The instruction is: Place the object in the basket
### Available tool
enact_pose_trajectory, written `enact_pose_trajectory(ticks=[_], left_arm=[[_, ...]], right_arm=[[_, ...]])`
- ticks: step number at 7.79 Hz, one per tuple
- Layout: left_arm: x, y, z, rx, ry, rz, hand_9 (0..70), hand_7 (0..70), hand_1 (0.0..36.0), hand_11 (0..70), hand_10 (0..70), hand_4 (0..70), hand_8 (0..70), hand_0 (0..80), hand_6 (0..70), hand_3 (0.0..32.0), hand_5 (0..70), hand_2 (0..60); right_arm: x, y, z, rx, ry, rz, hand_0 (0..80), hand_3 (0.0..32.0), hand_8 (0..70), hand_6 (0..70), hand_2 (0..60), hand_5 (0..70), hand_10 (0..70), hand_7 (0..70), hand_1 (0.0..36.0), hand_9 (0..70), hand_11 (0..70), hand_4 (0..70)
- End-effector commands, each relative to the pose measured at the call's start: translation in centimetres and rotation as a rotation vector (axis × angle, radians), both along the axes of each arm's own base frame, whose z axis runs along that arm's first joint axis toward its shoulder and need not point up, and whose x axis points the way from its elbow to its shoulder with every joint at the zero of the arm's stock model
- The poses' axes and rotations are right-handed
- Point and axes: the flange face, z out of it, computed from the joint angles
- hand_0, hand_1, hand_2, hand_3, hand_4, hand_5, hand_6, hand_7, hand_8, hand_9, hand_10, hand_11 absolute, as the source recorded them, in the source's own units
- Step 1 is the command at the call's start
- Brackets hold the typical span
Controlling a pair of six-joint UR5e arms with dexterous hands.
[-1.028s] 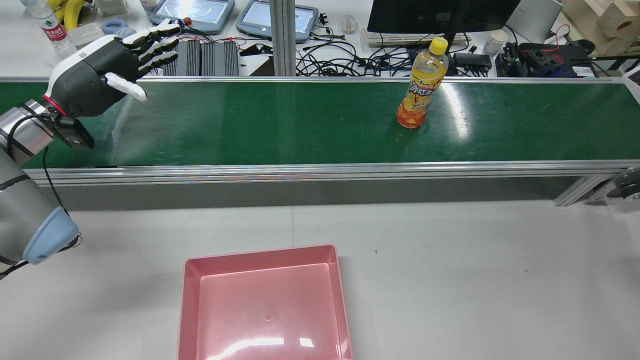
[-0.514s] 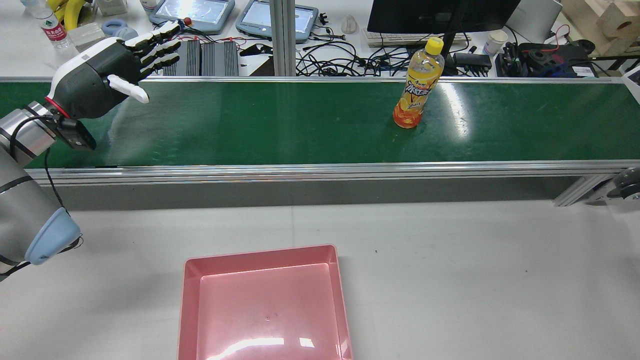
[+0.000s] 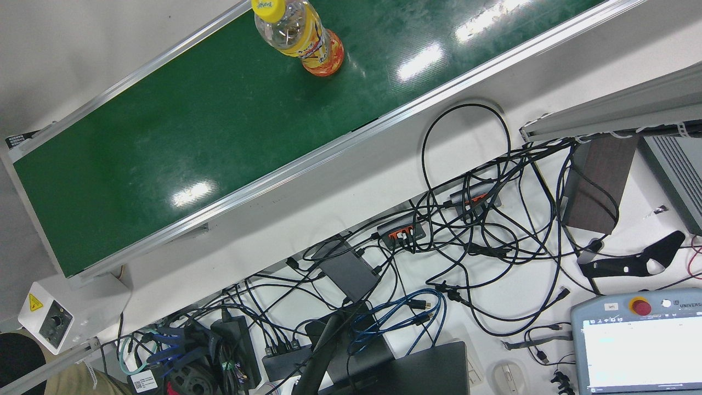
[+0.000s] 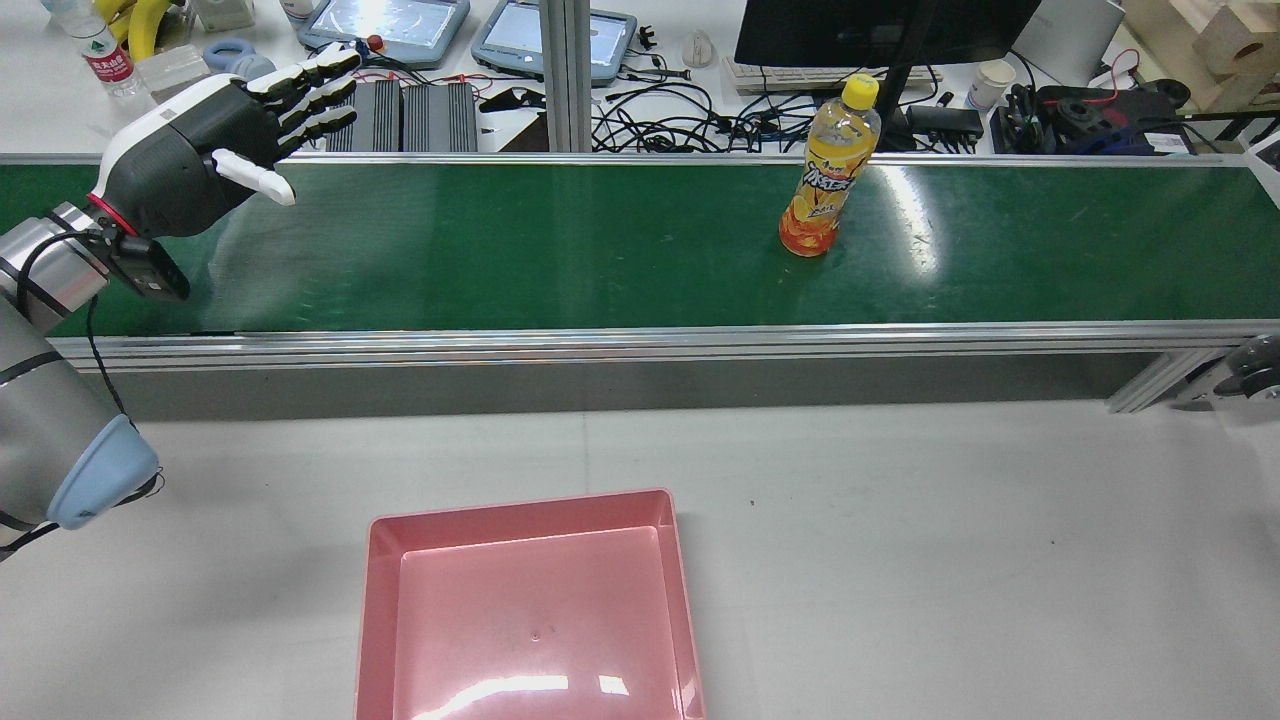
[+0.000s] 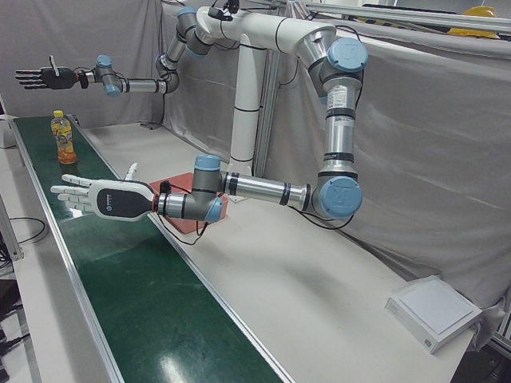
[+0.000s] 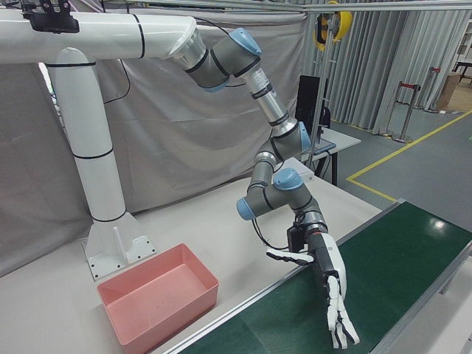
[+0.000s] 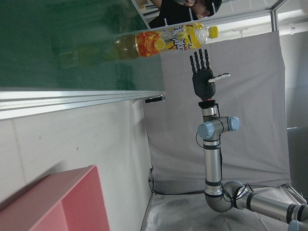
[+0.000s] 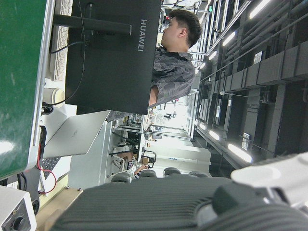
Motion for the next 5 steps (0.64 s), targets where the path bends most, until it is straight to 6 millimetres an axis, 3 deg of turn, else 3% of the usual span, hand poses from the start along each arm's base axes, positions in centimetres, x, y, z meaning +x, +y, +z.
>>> enact_pose_trajectory(ticks=[1,5], left_arm=[[-0.13,-0.06,-0.17,0.001,0.006,-0.001,7.0,0.1,6.7,10.7,6.6,15.5,6.1,52.0,0.2,0.4,9.1,0.0],[-0.28,0.0,-0.29,0.001,0.015,0.003,7.4,0.1,6.6,10.7,6.5,15.5,6.6,52.0,0.2,0.6,9.9,0.0]], right_arm=[[-0.02,-0.01,-0.01,0.0,0.001,-0.001,0.0,0.0,0.0,0.0,0.0,0.0,0.0,0.0,0.0,0.0,0.0,0.0],[0.05,0.01,-0.01,0.0,-0.001,0.001,0.0,0.0,0.0,0.0,0.0,0.0,0.0,0.0,0.0,0.0,0.0,0.0]])
